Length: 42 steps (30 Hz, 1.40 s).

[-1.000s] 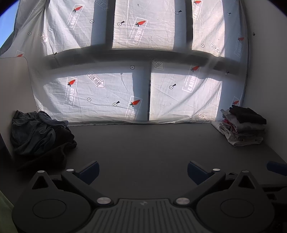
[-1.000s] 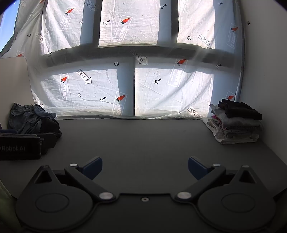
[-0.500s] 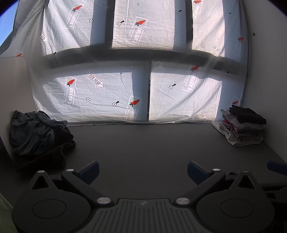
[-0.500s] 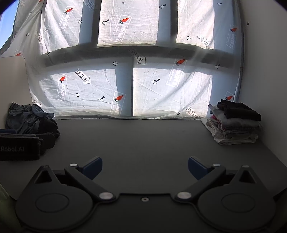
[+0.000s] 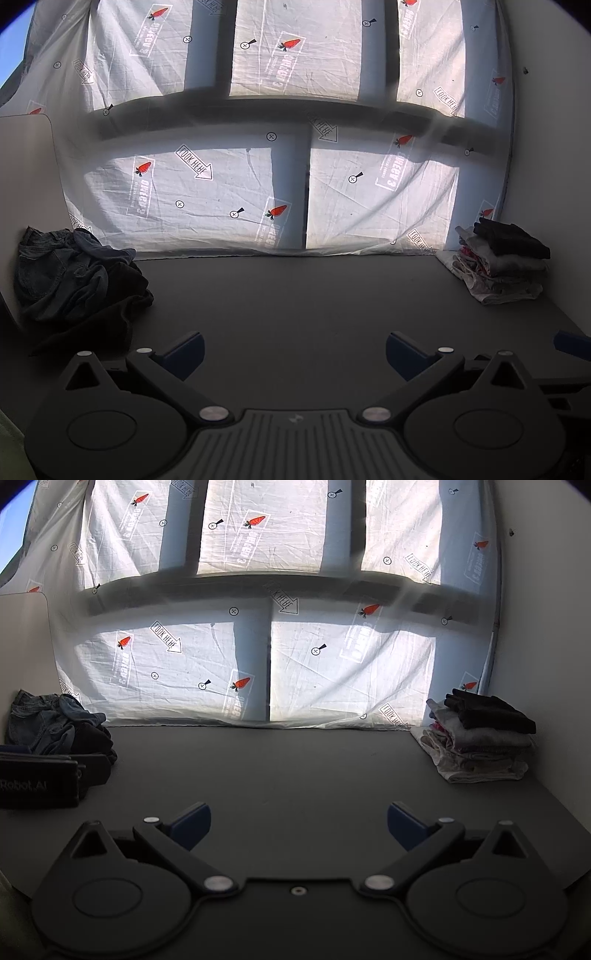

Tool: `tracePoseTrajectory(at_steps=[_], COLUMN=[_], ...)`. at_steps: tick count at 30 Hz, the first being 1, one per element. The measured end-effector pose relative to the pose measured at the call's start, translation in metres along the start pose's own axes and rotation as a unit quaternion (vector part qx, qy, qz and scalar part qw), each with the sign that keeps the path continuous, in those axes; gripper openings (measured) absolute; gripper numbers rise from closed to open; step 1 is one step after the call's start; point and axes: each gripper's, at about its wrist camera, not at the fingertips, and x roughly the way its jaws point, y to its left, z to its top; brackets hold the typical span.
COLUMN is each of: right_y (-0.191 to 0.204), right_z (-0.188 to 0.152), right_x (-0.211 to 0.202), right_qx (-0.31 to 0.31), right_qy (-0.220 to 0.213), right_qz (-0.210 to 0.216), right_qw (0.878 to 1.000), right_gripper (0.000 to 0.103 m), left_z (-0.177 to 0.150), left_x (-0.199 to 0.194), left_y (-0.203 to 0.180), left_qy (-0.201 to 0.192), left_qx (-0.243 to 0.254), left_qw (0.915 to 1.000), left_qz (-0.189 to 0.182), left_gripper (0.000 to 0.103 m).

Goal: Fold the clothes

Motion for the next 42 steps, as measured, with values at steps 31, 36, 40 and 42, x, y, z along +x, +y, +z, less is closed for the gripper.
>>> tracePoseTrajectory(at_steps=[31,36,40,42], right_y=[-0.024,0.022,0.061,0.083], right_z=[0.064,0.077,0.089,0.096], right_x=[0.210,0.255,0.287,0.303], right_qx=[0.061,-0.005,-0.042,-0.056], right_qy=[0.024,0.046,0.055,0.057], right_qz=[0.090,0.130,0.167,0.182], right_qw=[0.994,0.990,0.984,0.980], right_gripper=[0.103,0.103,0.103,0.103], left_z=[0.060,0.060,0.060,0.064], left_x=[0.152,0.166,0.187,0.198], left_y=[0.041,0.085,0.135,0.163], left_qy=[0.100,0.112,0.110,0.108], left_qx=[-0.163,-0.212,-0.263,-0.278], left_qw=[0.9741,0.9566,0.9389,0.9323], left_qz=[0.120,0.165,0.193,0.205], left_gripper=[0.103,0.103,0.103,0.103])
